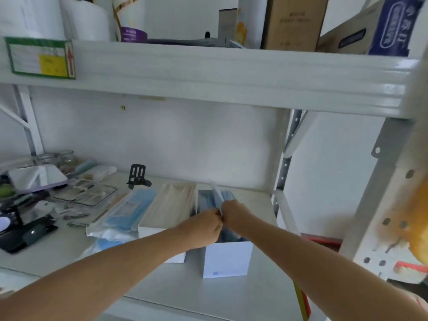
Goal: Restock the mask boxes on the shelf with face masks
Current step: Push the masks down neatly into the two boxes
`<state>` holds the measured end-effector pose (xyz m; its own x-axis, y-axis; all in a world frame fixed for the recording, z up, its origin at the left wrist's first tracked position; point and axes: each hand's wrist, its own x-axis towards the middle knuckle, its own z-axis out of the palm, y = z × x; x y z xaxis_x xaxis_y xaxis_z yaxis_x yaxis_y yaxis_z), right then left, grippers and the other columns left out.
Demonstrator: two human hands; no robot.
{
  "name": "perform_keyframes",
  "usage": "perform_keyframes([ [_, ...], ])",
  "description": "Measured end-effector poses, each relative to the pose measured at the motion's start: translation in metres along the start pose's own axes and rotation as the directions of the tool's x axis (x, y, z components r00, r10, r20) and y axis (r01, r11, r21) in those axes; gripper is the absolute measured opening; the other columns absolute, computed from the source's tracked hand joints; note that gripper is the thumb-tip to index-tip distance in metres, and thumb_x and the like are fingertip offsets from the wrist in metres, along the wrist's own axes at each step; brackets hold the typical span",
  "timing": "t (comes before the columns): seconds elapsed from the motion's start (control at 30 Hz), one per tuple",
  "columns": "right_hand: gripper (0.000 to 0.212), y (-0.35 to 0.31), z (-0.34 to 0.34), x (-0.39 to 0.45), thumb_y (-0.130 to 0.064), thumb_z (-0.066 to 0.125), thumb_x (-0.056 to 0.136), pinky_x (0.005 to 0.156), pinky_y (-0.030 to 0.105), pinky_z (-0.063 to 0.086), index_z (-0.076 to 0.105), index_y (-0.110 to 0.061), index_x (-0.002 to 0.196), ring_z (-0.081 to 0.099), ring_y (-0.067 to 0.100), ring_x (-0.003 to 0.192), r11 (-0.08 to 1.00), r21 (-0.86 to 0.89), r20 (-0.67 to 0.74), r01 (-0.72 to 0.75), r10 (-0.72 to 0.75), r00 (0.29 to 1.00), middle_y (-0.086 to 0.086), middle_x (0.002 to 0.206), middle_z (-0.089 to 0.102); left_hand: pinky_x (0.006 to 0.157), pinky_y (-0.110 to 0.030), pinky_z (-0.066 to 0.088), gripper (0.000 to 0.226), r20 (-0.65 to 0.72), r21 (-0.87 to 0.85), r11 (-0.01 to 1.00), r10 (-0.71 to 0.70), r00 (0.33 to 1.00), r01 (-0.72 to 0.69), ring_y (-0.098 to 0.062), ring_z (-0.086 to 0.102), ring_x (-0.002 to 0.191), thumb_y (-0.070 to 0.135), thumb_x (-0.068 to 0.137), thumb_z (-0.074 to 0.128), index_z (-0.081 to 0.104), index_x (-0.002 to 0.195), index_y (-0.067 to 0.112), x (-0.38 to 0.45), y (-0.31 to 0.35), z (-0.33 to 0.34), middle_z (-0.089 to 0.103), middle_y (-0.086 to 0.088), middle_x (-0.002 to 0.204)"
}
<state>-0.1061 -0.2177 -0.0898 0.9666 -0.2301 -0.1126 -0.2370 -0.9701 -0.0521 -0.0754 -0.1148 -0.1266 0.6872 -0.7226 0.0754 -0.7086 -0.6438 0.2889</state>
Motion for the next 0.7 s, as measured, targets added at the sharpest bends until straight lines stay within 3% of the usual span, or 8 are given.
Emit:
perform_keyframes([
  [0.13,0.044,-0.001,0.0,-0.014,-0.024,0.031,0.102,0.084,0.031,0.052,0.039,0.002,0.136,0.054,0.03,0.124,0.975,0.157,0.327,-0.159,0.1,0.94,0.019,0.137,0.05,0.097,-0.03,0.041,0.034,-0.051,0.058,0.996,-0.062,0.997,0.065,-0.028,0.053,0.118,0.013,0.098,0.034,0.056,0.12,0.0,0.002,0.004,-0.012,0.054,-0.016,0.129],
  [0.2,0.046,0.008,-0.015,-0.007,-0.029,0.033,0.1,0.075,0.032,0.054,0.044,0.003,0.131,0.061,0.03,0.114,0.938,0.269,0.203,-0.22,0.168,0.965,0.02,0.13,0.057,0.094,-0.031,0.041,0.033,-0.157,0.07,0.994,-0.071,0.985,0.082,-0.027,0.054,0.114,0.014,0.097,0.033,0.055,0.117,0.0,0.005,-0.001,-0.021,0.053,-0.017,0.126],
  [0.27,0.036,0.011,-0.018,-0.002,-0.024,0.043,0.095,0.08,0.033,0.051,0.054,0.001,0.119,0.064,0.025,0.095,0.963,0.248,-0.043,-0.108,0.122,0.992,0.018,0.113,0.065,0.092,-0.03,0.042,0.034,-0.207,0.087,0.989,-0.098,0.973,0.118,-0.028,0.055,0.112,0.017,0.097,0.033,0.054,0.117,0.0,0.007,-0.004,-0.026,0.055,-0.017,0.124],
  [0.4,0.019,0.013,0.007,-0.009,-0.016,0.05,0.091,0.052,0.023,0.04,0.051,-0.006,0.075,0.046,0.016,0.041,0.983,0.133,0.1,-0.128,0.115,0.988,0.008,0.049,0.048,0.093,-0.037,0.048,0.039,-0.044,0.098,0.995,-0.009,0.999,0.013,-0.03,0.058,0.111,0.026,0.099,0.034,0.055,0.12,0.001,-0.007,0.017,-0.01,0.06,-0.017,0.122],
  [0.47,0.017,0.015,0.012,-0.011,-0.014,0.052,0.09,0.045,0.019,0.033,0.057,-0.006,0.075,0.035,0.014,0.046,0.99,0.051,0.107,-0.135,0.129,0.986,0.004,0.054,0.038,0.094,-0.039,0.048,0.05,0.011,0.135,0.989,0.054,0.998,-0.055,-0.029,0.055,0.114,0.043,0.096,0.036,0.049,0.127,0.006,-0.021,0.025,0.005,0.057,-0.016,0.122],
  [0.53,0.015,0.021,0.004,-0.004,-0.015,0.052,0.091,0.041,0.014,0.033,0.063,-0.006,0.086,0.047,0.013,0.052,0.977,0.155,0.063,-0.143,0.135,0.989,0.002,0.06,0.049,0.105,-0.04,0.038,0.068,0.039,0.313,0.942,0.116,0.992,-0.122,-0.031,0.042,0.126,0.053,0.092,0.035,0.033,0.14,0.005,-0.028,0.024,0.019,0.047,-0.017,0.133],
  [0.63,0.026,0.034,-0.015,0.009,-0.024,0.045,0.094,0.067,0.023,0.053,0.059,-0.002,0.096,0.06,0.02,0.081,0.944,0.287,-0.105,-0.161,0.198,0.974,0.01,0.09,0.061,0.118,-0.045,0.022,0.065,0.115,0.527,0.817,0.204,0.972,-0.234,-0.035,0.022,0.143,0.043,0.099,0.024,0.017,0.148,0.0,-0.024,0.003,0.018,0.024,-0.021,0.154],
  [0.7,0.038,0.04,-0.016,0.006,-0.029,0.041,0.097,0.08,0.029,0.055,0.052,-0.001,0.121,0.06,0.022,0.084,0.927,0.302,-0.054,-0.221,0.249,0.967,0.014,0.108,0.063,0.118,-0.044,0.023,0.063,0.138,0.561,0.765,0.289,0.947,-0.315,-0.034,0.023,0.144,0.04,0.1,0.02,0.021,0.148,0.0,-0.023,-0.013,0.009,0.025,-0.019,0.155],
])
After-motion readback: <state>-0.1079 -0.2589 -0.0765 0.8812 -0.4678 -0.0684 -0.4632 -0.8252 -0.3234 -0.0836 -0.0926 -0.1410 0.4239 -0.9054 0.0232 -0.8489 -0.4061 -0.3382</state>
